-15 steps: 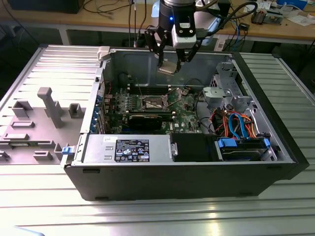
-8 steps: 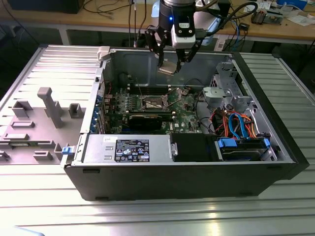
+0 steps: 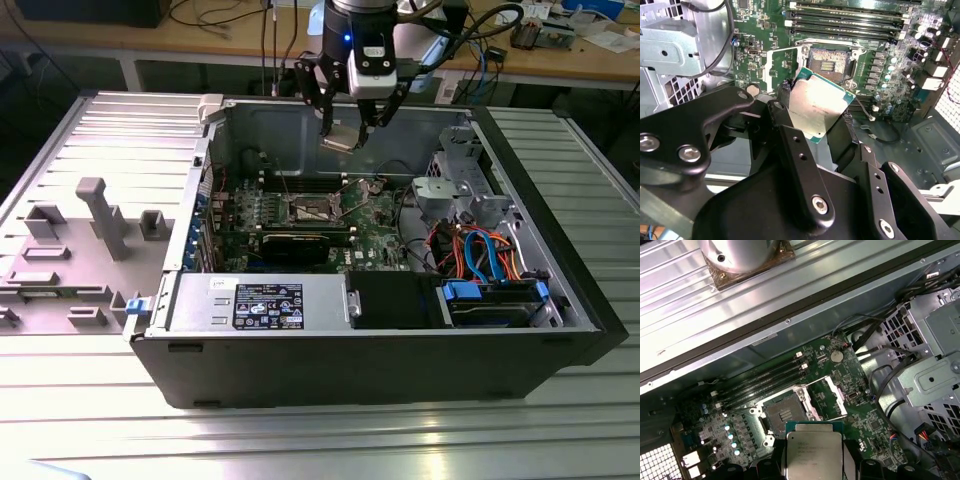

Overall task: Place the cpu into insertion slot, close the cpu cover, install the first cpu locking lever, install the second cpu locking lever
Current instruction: 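Place the cpu into insertion slot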

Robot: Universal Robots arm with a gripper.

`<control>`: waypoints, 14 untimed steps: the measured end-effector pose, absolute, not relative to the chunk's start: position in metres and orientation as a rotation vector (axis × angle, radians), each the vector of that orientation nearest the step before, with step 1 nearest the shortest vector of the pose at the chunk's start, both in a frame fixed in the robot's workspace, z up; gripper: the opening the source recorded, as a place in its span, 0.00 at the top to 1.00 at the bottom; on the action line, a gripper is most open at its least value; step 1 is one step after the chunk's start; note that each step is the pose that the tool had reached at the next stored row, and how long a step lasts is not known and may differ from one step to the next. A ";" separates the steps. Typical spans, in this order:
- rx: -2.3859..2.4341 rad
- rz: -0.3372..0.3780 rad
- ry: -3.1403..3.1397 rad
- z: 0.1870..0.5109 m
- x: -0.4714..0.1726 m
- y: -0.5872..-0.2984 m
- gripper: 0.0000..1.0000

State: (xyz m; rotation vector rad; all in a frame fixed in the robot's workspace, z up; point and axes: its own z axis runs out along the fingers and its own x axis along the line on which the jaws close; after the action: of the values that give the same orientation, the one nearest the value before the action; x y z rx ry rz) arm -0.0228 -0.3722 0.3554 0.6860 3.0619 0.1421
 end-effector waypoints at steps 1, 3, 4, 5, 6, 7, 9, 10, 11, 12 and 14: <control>0.701 0.142 3.058 0.355 -0.023 -0.372 0.46; 0.732 0.142 3.050 0.355 -0.023 -0.372 0.46; 0.760 0.142 3.042 0.355 -0.023 -0.372 0.46; 0.781 0.142 3.036 0.355 -0.023 -0.372 0.46; 0.787 0.142 3.034 0.355 -0.023 -0.372 0.46; 0.790 0.142 3.034 0.355 -0.023 -0.373 0.46; 0.796 0.142 3.032 0.354 -0.023 -0.374 0.46; 0.809 0.141 3.028 0.354 -0.023 -0.374 0.46; 0.833 0.141 3.021 0.353 -0.023 -0.374 0.46; 0.849 0.141 3.016 0.353 -0.023 -0.374 0.46; 0.886 0.141 3.004 0.353 -0.023 -0.374 0.46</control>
State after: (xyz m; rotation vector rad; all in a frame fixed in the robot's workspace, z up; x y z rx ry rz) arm -0.0228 -0.3737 0.3525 0.8857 3.0040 0.1408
